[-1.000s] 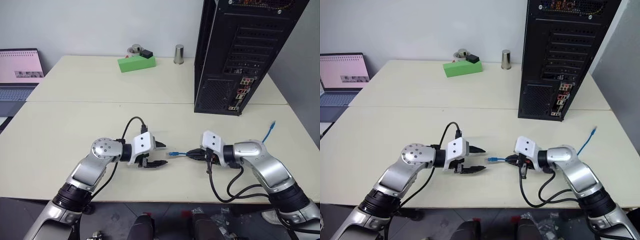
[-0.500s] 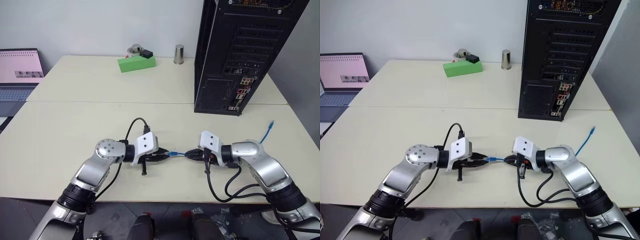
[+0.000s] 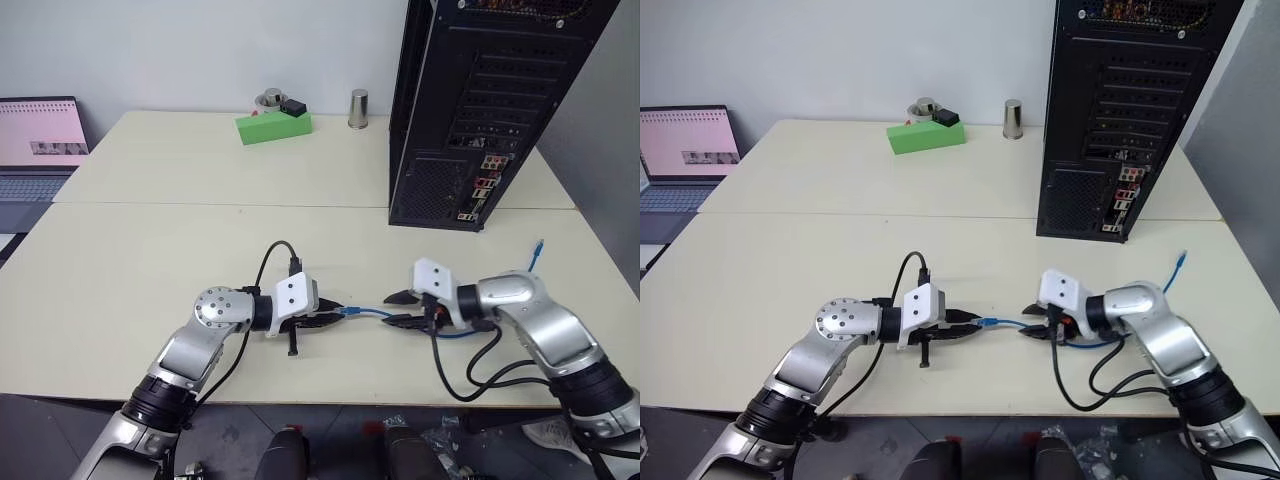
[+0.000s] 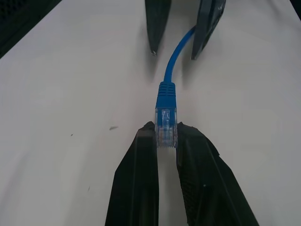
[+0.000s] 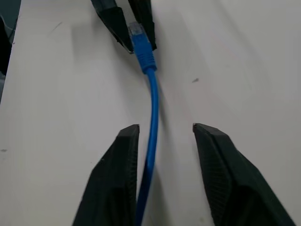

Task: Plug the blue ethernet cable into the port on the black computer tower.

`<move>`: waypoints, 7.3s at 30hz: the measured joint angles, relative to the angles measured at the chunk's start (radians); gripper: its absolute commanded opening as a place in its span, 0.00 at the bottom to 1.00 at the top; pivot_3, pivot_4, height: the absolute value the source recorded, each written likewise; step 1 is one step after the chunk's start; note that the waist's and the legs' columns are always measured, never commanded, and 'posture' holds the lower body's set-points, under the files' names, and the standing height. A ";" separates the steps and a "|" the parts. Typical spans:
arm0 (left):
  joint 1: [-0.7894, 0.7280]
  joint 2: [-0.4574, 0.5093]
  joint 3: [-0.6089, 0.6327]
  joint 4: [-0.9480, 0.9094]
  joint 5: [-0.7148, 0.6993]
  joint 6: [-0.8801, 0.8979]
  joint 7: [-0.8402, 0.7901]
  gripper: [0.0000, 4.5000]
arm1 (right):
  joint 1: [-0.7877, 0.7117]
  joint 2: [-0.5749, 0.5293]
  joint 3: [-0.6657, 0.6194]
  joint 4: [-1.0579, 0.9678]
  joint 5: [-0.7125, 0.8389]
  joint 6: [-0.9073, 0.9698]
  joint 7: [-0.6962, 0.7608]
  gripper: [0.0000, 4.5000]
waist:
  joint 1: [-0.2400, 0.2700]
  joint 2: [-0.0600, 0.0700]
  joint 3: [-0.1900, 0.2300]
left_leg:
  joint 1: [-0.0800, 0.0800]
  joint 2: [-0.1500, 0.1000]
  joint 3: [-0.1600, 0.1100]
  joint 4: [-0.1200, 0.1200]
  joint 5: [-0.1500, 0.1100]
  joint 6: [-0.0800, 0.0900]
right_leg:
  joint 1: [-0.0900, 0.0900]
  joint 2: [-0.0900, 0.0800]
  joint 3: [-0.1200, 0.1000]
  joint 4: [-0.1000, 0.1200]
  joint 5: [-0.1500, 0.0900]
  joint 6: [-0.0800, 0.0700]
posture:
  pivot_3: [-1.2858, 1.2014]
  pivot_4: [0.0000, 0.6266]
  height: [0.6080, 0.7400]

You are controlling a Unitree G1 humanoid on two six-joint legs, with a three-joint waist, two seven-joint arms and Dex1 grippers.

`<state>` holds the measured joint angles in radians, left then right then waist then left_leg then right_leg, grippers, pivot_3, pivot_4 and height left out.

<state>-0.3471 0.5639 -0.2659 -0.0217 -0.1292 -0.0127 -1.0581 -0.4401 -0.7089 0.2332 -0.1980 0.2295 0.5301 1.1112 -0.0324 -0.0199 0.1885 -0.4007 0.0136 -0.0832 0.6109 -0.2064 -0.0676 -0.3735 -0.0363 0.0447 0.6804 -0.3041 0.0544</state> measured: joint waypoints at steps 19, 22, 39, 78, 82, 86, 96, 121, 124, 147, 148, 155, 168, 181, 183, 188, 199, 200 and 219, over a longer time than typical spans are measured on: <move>-0.078 0.023 0.033 0.429 0.622 -1.111 0.594 0.06 | 0.091 0.228 -0.106 -0.151 0.321 0.365 -0.230 0.71 | 0.002 0.000 0.000 | 0.000 -0.001 -0.001 0.000 0.000 0.000 | 0.000 -0.001 -0.001 0.001 0.000 0.000 | 0.52 0.24 1.00; -0.099 0.025 0.033 0.443 0.652 -1.127 0.637 0.06 | 0.078 0.245 -0.091 -0.146 0.322 0.365 -0.241 0.71 | 0.001 0.000 0.000 | 0.000 -0.001 0.000 0.000 0.000 0.000 | 0.000 -0.001 -0.001 0.001 0.000 0.000 | 0.52 0.24 1.00; -0.100 0.038 0.015 0.442 0.693 -1.152 0.726 0.06 | 0.026 0.258 -0.092 -0.068 0.342 0.363 -0.241 0.13 | 0.000 0.000 0.000 | 0.000 -0.001 -0.001 0.000 0.000 0.000 | 0.000 -0.001 -0.001 0.001 0.000 0.000 | 0.52 0.24 1.00; -0.103 -0.176 -0.022 0.067 -0.032 0.034 0.463 0.88 | 0.044 0.296 -0.401 -0.093 0.142 0.312 -0.805 0.00 | -0.002 0.000 0.000 | -0.001 -0.001 -0.001 0.000 0.000 0.000 | 0.000 0.000 -0.001 0.002 0.000 0.000 | 0.52 0.24 1.00; -0.164 -0.266 -0.021 0.004 -0.055 0.232 0.505 0.88 | 0.036 0.399 -0.450 -0.124 0.096 0.338 -0.986 0.00 | -0.008 0.001 -0.001 | -0.001 -0.001 -0.001 0.000 0.000 0.000 | -0.001 0.000 -0.001 0.002 0.000 0.000 | 0.52 0.24 1.00; -0.213 -0.340 -0.024 -0.011 -0.045 0.336 0.541 0.88 | 0.021 0.474 -0.466 -0.158 0.066 0.355 -1.099 0.00 | -0.007 0.001 -0.001 | -0.001 -0.001 -0.001 0.000 0.000 0.000 | -0.001 0.000 -0.001 0.002 0.000 0.000 | 0.52 0.24 1.00; -0.307 -0.460 -0.019 0.002 -0.029 0.446 0.632 0.88 | -0.063 0.573 -0.476 -0.176 0.012 0.319 -1.252 0.00 | -0.009 0.001 -0.001 | -0.001 -0.001 -0.001 0.000 0.000 0.000 | -0.001 0.000 0.000 0.001 0.000 0.000 | 0.52 0.24 1.00; -0.346 -0.521 -0.002 0.067 0.036 0.414 0.654 0.88 | -0.129 0.584 -0.507 0.007 -0.021 0.185 -1.290 0.00 | -0.005 0.001 -0.001 | -0.001 -0.001 0.000 -0.001 0.000 0.000 | -0.001 0.000 0.000 0.001 0.000 0.000 | 0.52 0.24 1.00; -0.347 -0.521 -0.002 0.067 0.036 0.404 0.653 0.88 | -0.132 0.579 -0.506 0.019 -0.021 0.175 -1.287 0.00 | -0.005 0.001 -0.001 | -0.001 -0.001 0.000 -0.001 0.000 0.000 | -0.001 0.000 0.000 0.001 0.000 0.000 | 0.52 0.24 1.00; -0.347 -0.526 0.001 0.067 0.035 0.394 0.635 0.88 | -0.158 0.549 -0.485 0.095 -0.051 0.130 -1.246 0.00 | -0.010 0.001 -0.001 | -0.001 -0.001 0.000 -0.001 0.000 0.000 | -0.001 0.000 0.001 0.001 0.000 0.000 | 0.52 0.24 1.00; -0.347 -0.527 0.001 0.067 0.035 0.394 0.635 0.88 | -0.158 0.549 -0.485 0.096 -0.052 0.129 -1.245 0.00 | -0.010 0.001 -0.001 | -0.001 -0.001 0.000 -0.001 0.000 0.000 | -0.001 0.000 0.001 0.001 0.000 0.000 | 0.52 0.24 1.00; -0.347 -0.529 0.005 0.067 0.035 0.393 0.635 0.88 | -0.158 0.530 -0.466 0.108 -0.061 0.126 -1.232 0.00 | -0.013 0.001 -0.001 | -0.001 -0.001 0.000 -0.001 0.000 0.000 | -0.001 0.000 0.001 0.001 0.000 0.000 | 0.52 0.24 1.00; -0.347 -0.533 0.017 0.070 0.036 0.390 0.635 0.88 | -0.156 0.507 -0.428 0.119 -0.105 0.121 -1.209 0.00 | -0.019 0.001 -0.001 | -0.001 -0.001 0.000 -0.001 0.000 0.000 | -0.001 0.000 0.001 0.001 0.000 0.000 | 0.52 0.24 1.00; -0.347 -0.535 0.017 0.072 0.038 0.380 0.635 0.88 | -0.165 0.532 -0.441 0.118 -0.116 0.127 -1.221 0.00 | -0.019 0.001 -0.001 | -0.001 -0.001 0.000 -0.001 0.000 0.000 | -0.001 0.000 0.001 0.000 0.000 0.000 | 0.52 0.24 1.00; -0.347 -0.535 0.017 0.072 0.038 0.378 0.635 0.88 | -0.174 0.543 -0.451 0.114 -0.108 0.145 -1.229 0.00 | -0.019 0.001 -0.001 | -0.001 -0.001 0.000 -0.001 0.000 0.000 | -0.001 0.000 0.001 0.000 0.000 0.000 | 0.52 0.24 1.00; -0.347 -0.537 0.018 0.073 0.036 0.377 0.631 0.88 | -0.210 0.572 -0.478 0.105 -0.089 0.201 -1.250 0.00 | -0.020 0.001 -0.001 | -0.001 -0.001 0.001 -0.001 0.000 0.000 | -0.002 0.000 0.001 0.000 0.000 0.000 | 0.52 0.24 1.00; -0.359 -0.530 0.030 0.074 0.008 0.377 0.562 0.88 | -0.258 0.587 -0.499 0.124 -0.084 0.243 -1.265 0.00 | -0.025 0.001 -0.001 | -0.001 -0.001 0.001 -0.002 0.000 0.000 | -0.003 0.000 0.002 0.001 0.000 0.000 | 0.52 0.24 1.00; -0.361 -0.529 0.034 0.074 0.006 0.377 0.557 0.88 | -0.261 0.587 -0.499 0.128 -0.086 0.243 -1.265 0.00 | -0.025 0.001 -0.001 | -0.001 -0.001 0.001 -0.002 0.000 0.000 | -0.003 0.000 0.002 0.001 0.000 0.000 | 0.52 0.24 1.00; -0.383 -0.508 0.055 0.111 -0.026 0.373 0.501 0.88 | -0.281 0.552 -0.484 0.218 -0.080 0.161 -1.176 0.21 | -0.047 0.001 -0.001 | -0.001 -0.001 0.002 -0.002 0.000 0.000 | -0.003 0.000 0.003 0.001 0.001 0.001 | 0.52 0.24 1.00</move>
<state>-0.7304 0.0556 -0.2112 0.0892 -0.1548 0.3602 -0.5570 -0.7211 -0.1573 -0.2504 0.0199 0.1493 0.6911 -0.0650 -0.0791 -0.0184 0.1879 -0.4018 0.0125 -0.0811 0.6093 -0.2062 -0.0677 -0.3769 -0.0360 0.0482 0.6815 -0.3034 0.0555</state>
